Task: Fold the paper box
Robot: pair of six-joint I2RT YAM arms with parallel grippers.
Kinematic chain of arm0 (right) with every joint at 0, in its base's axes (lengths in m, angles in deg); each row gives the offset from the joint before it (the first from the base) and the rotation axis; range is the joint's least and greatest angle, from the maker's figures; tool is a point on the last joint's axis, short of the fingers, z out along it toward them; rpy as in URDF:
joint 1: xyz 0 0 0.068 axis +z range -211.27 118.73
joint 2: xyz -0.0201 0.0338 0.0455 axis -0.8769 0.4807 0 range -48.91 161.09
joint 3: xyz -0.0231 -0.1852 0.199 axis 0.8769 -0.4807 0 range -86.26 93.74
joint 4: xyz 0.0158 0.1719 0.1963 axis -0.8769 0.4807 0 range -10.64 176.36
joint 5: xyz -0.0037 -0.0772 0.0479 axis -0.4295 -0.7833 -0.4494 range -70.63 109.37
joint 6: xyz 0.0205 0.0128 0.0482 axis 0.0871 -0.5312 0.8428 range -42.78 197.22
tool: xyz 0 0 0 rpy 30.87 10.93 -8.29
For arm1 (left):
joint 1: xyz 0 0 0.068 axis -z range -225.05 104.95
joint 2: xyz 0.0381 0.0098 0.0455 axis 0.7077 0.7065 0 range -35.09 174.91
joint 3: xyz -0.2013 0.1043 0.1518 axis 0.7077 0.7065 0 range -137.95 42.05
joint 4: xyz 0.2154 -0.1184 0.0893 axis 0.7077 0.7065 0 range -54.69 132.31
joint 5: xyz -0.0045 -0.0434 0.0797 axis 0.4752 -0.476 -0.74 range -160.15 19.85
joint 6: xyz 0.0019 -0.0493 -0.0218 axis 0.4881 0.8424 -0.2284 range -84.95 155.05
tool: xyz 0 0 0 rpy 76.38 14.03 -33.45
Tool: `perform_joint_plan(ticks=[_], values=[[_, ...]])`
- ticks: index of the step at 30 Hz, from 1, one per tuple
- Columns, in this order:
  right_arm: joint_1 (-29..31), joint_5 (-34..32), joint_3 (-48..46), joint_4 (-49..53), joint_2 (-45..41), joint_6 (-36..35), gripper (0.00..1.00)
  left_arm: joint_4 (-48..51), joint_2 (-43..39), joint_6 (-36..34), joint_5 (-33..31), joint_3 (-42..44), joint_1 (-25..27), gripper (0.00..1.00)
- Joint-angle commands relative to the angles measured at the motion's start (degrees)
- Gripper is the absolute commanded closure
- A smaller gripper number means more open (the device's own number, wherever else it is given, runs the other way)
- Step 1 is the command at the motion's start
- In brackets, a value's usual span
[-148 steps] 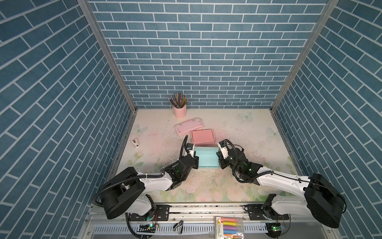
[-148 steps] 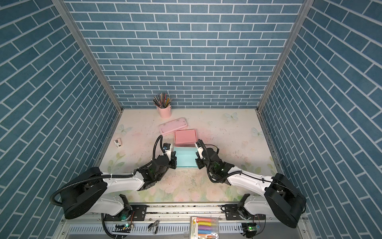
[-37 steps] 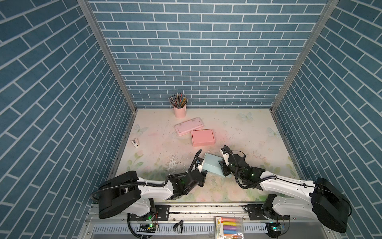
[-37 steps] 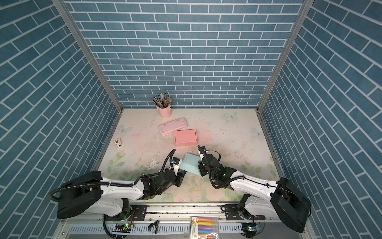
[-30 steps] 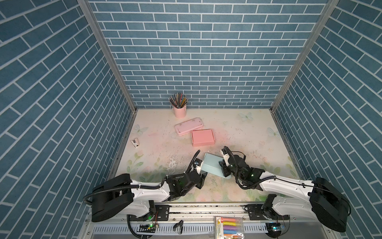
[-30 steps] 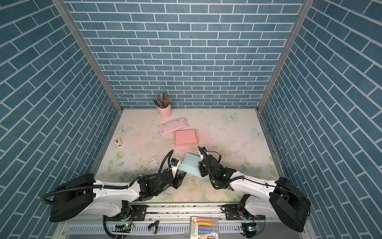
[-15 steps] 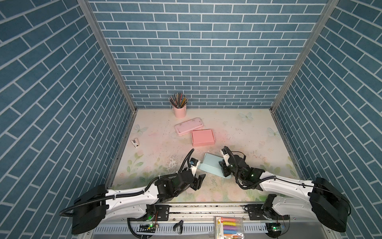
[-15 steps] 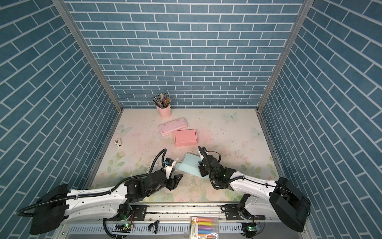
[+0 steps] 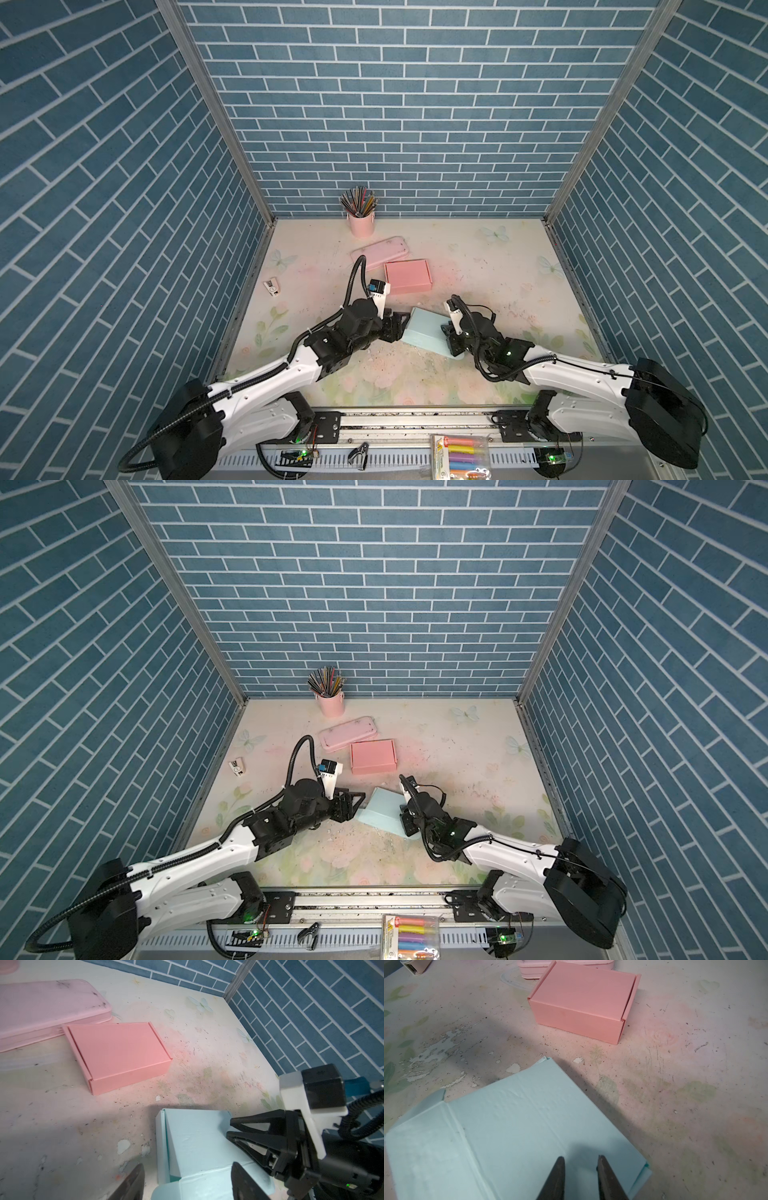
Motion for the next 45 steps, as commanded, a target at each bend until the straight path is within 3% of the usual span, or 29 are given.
perform_joint_plan(ticks=[1, 6, 13, 18, 21, 24, 28, 41, 45], values=[[0.3, -0.8, -0.4, 0.8, -1.3, 1.7, 0.71, 1.5, 5.3, 0.6, 5.8, -3.8, -1.8, 0.35], [0.1, -2.8, 2.4, 5.0, -2.8, 5.5, 0.70, 1.9, 12.7, -0.5, 6.9, -7.1, -2.1, 0.42], [-4.1, -2.9, 7.1, 16.9, -7.5, 19.1, 0.65, 3.0, 19.4, -2.5, 7.8, -11.0, -2.2, 0.43], [-8.5, 4.3, 6.7, 22.0, -12.0, 24.8, 0.51, 3.1, 21.5, -2.7, 8.3, -11.2, -2.4, 0.43], [-11.1, 8.8, 4.7, 23.1, -15.0, 27.4, 0.38, 2.5, 22.0, -2.6, 8.6, -10.8, -2.4, 0.43], [-14.0, 14.8, 0.9, 20.0, -17.8, 30.2, 0.26, 2.1, 22.2, -2.6, 9.0, -10.6, -2.5, 0.42], [-19.4, 25.9, -8.3, 7.6, -20.5, 36.4, 0.18, 1.2, 21.9, -2.2, 9.8, -9.9, -2.7, 0.43], [-20.1, 29.8, -10.2, -2.1, -11.9, 36.4, 0.16, -0.6, 20.3, -0.3, 10.4, -6.4, -2.9, 0.42], [-20.1, 30.8, -9.9, -3.9, -8.5, 36.0, 0.20, -1.0, 19.5, 0.2, 10.7, -5.1, -2.7, 0.42]])
